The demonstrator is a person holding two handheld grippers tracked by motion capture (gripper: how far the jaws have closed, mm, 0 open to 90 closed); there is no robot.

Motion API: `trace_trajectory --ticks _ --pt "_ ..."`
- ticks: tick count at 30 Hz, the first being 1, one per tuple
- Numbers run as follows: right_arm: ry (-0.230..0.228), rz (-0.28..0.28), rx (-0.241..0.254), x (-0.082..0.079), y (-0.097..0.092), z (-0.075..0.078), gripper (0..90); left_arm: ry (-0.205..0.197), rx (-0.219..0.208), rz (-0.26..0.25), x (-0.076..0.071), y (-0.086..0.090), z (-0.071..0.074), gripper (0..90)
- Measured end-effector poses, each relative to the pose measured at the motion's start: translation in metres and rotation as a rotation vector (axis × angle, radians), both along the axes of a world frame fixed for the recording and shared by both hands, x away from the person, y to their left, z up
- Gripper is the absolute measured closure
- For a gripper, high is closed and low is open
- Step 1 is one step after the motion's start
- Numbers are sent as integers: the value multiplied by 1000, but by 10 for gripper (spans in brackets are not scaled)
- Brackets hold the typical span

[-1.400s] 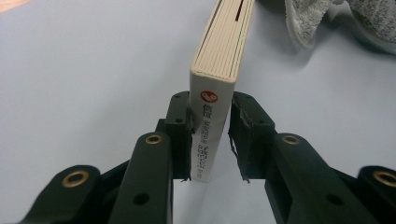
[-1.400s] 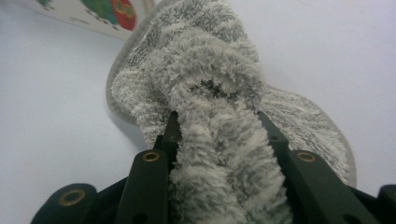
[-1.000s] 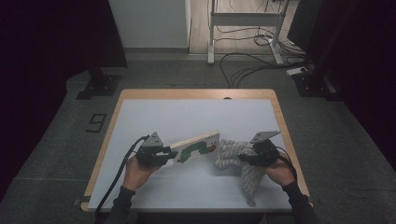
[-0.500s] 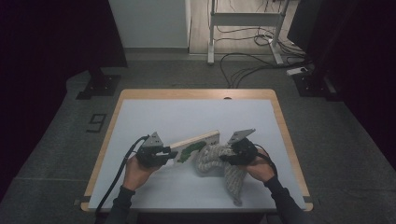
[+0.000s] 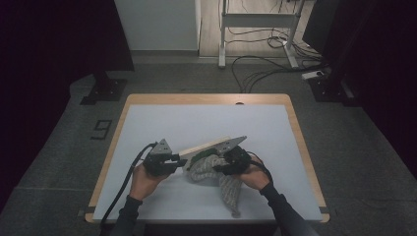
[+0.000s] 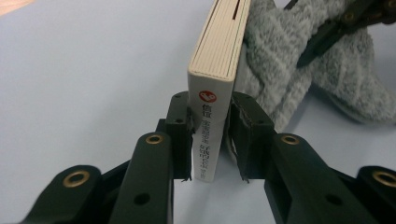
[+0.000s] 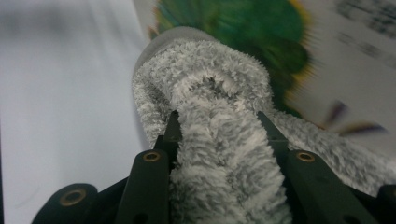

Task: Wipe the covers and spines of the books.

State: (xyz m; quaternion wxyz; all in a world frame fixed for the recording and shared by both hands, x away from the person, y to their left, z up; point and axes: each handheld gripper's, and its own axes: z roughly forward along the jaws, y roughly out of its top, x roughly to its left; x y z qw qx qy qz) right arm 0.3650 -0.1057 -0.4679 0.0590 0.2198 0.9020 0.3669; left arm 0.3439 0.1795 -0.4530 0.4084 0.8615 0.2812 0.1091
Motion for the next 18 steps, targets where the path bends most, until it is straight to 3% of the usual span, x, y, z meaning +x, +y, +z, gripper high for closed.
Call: trace_trajectory --ticks 18 --pt "-4 130 4 -12 62 -11 634 -10 12 -2 -1 -1 0 697"
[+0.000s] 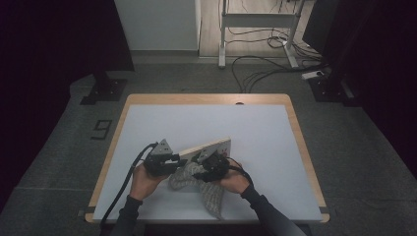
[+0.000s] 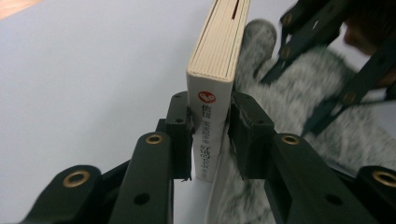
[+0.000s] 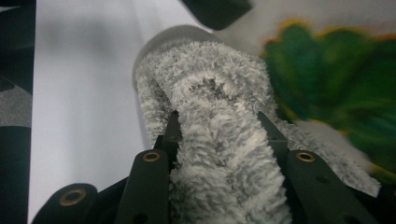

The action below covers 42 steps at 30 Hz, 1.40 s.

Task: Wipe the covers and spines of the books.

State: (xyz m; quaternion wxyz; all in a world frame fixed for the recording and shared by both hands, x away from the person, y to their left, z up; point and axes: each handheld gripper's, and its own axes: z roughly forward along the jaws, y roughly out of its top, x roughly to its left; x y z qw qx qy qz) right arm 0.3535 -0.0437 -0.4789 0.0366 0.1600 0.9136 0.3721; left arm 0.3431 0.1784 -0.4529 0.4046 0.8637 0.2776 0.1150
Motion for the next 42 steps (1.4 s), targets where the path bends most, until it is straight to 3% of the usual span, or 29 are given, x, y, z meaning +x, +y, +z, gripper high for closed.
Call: trace_trajectory --ticks 6,12,19,26,30,34,38,42 --pt "30 14 -19 -1 7 -19 595 -1 1 -6 0 0 0 697" --pt "44 10 18 -1 -4 -5 388 -6 23 -2 1 0 -1 686" --pt "25 -10 56 -3 -23 14 298 -6 -1 5 0 1 0 680" --pt "-10 -107 89 1 -62 29 290 -8 3 -2 0 1 1 690" --pt "-11 -177 81 7 -89 29 290 -7 3 -2 0 1 0 688" --pt "-46 -252 70 15 -108 26 283 -5 -1 -1 0 0 0 687" --pt "-58 -297 81 29 -115 21 250 -2 -2 -2 0 0 -1 686" --pt "-63 -290 87 43 -107 14 246 1 -4 -4 0 1 -1 682"
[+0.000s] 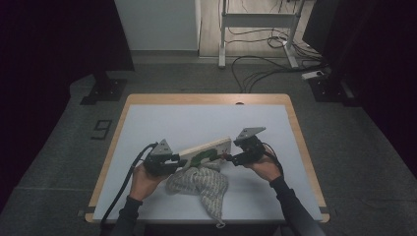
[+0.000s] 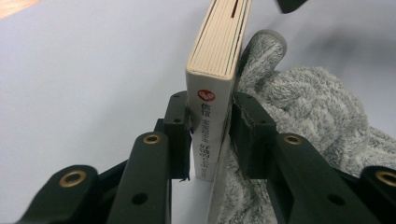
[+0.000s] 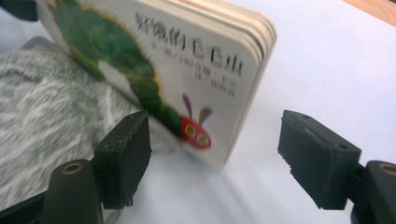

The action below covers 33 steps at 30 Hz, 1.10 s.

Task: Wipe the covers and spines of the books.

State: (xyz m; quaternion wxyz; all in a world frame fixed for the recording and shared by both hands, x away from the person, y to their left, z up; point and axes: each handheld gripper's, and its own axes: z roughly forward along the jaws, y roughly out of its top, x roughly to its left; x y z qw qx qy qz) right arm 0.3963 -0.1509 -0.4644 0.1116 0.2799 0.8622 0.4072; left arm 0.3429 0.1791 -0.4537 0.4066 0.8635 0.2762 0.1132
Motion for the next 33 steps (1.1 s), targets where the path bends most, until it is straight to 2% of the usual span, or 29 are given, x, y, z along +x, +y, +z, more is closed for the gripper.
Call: trace_trajectory --ticks 4,7,12,18,24,27,33 --pt "-5 15 30 10 9 -3 257 7 -1 -3 -1 0 -2 663" --pt "-14 22 44 13 11 -3 304 7 18 6 -3 3 -5 592" --pt "-16 48 88 15 11 -1 404 11 -8 21 -8 12 -4 465" --pt "-39 32 76 15 13 0 439 22 -23 4 -18 15 0 343" --pt "-43 25 75 13 13 0 445 49 -35 -41 -29 6 -1 284" --pt "-46 25 71 12 12 0 445 58 -42 -79 -34 -1 -3 274" --pt "-48 25 70 9 12 0 445 73 -17 -112 -35 -16 -14 240"
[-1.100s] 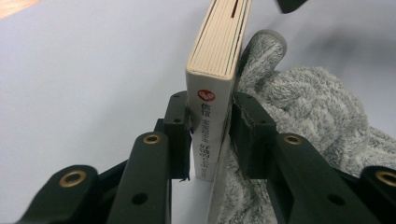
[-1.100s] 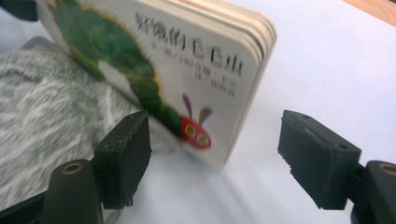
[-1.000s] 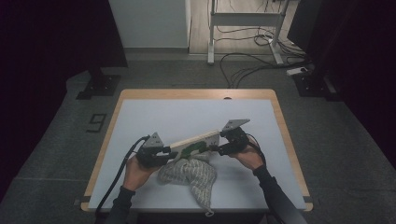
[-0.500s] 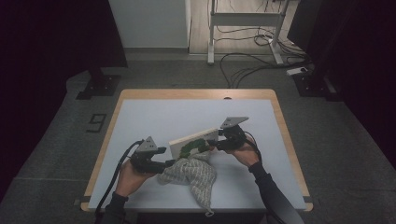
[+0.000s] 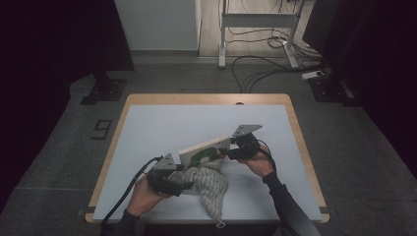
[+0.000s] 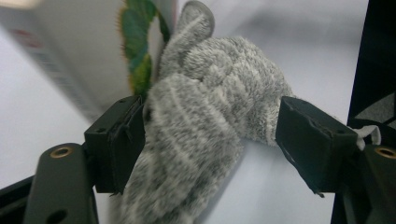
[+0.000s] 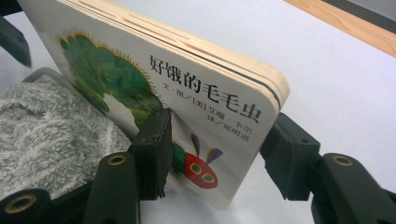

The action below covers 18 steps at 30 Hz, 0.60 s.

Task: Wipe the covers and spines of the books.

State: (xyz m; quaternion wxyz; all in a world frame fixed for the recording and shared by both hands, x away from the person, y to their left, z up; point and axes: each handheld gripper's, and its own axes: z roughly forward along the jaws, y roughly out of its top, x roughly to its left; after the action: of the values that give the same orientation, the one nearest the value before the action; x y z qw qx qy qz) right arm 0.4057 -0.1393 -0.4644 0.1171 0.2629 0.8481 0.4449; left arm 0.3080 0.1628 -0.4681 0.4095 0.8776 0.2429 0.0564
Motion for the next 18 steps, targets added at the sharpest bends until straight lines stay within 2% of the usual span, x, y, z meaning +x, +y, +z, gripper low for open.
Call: trace_trajectory --ticks 3,7,12,14,18 --pt "-2 1 -2 -1 0 0 445 10 19 -16 1 -9 -9 239" --pt "-4 3 -3 -2 -1 0 444 28 40 -14 6 -20 -24 238" --pt "-9 5 -3 -2 -1 0 442 27 109 -17 9 -29 -40 319" --pt "-10 5 -3 -2 -1 0 442 7 140 -12 8 -30 -43 414" --pt "-12 3 0 -3 -1 0 444 5 137 -12 7 -25 -41 629"
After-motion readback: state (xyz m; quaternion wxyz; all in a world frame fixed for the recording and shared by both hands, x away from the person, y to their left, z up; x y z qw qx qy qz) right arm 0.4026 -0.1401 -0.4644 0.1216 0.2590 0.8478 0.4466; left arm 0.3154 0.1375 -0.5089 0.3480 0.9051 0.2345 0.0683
